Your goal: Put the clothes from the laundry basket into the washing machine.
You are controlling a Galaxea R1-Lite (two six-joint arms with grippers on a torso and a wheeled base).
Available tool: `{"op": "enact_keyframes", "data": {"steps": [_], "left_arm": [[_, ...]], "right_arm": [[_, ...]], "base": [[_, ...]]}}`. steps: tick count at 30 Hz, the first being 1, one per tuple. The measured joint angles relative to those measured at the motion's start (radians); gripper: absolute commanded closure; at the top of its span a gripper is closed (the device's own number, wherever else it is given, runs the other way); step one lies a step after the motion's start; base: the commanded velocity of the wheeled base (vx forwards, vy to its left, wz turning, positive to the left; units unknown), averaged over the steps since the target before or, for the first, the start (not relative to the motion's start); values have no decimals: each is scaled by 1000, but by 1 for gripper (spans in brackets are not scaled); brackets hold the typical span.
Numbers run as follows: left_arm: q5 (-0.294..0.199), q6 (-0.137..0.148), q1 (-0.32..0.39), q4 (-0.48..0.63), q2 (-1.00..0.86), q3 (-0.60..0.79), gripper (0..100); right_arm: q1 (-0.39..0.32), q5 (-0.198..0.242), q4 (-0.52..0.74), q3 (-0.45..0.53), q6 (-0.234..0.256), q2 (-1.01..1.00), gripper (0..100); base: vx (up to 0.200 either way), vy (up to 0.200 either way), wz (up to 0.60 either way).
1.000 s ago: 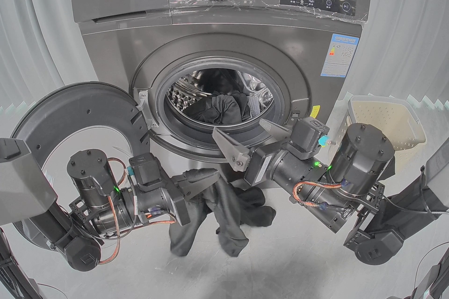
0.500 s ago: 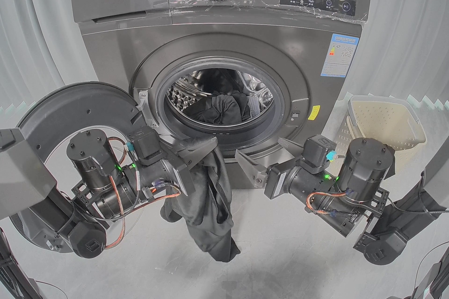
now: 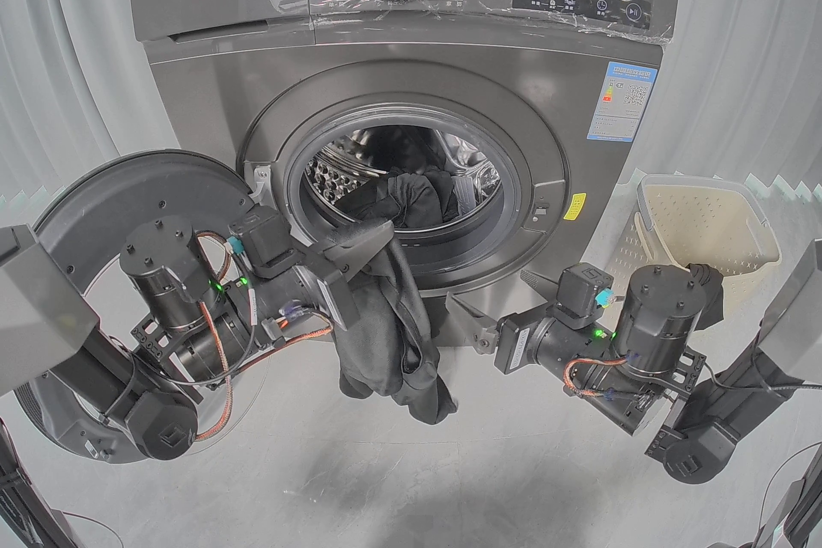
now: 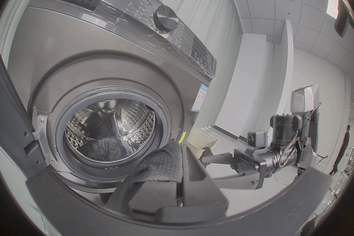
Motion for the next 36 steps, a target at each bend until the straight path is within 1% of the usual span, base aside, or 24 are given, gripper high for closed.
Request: {"op": "enact_keyframes", "data": {"steps": [2, 6, 13, 17, 19, 24, 26, 32, 36], "left_arm": [[13, 0, 0, 11, 0, -13, 100], [21, 0, 0, 25, -1, -35, 100], [43, 0, 1, 84, -12, -100, 100], [45, 0, 1, 114, -24, -132, 100], [45, 0, 0, 129, -30, -143, 100], [46, 0, -3, 139, -41, -161, 100], [46, 1, -4, 139, -46, -162, 100], [45, 1, -3, 140, -57, -161, 100], [46, 1, -3, 140, -63, -158, 100]], "right_arm": [[-1, 1, 0, 3, -1, 8, 0], [-4, 1, -2, 5, -2, 27, 0], [-8, 2, -5, 17, -6, 74, 0], [-6, 7, -13, 54, -34, 95, 0], [-5, 16, -16, 73, -41, 107, 0], [-3, 78, -59, 90, -47, 151, 0], [-3, 96, -61, 90, -50, 170, 0], [-9, 108, -65, 72, -53, 223, 0], [-26, 109, -72, 32, -55, 263, 0]], "base": [[0, 0, 0], [0, 0, 0], [0, 0, 0], [0, 0, 0], [0, 0, 0], [0, 0, 0], [0, 0, 0], [0, 0, 0], [0, 0, 0]]}}
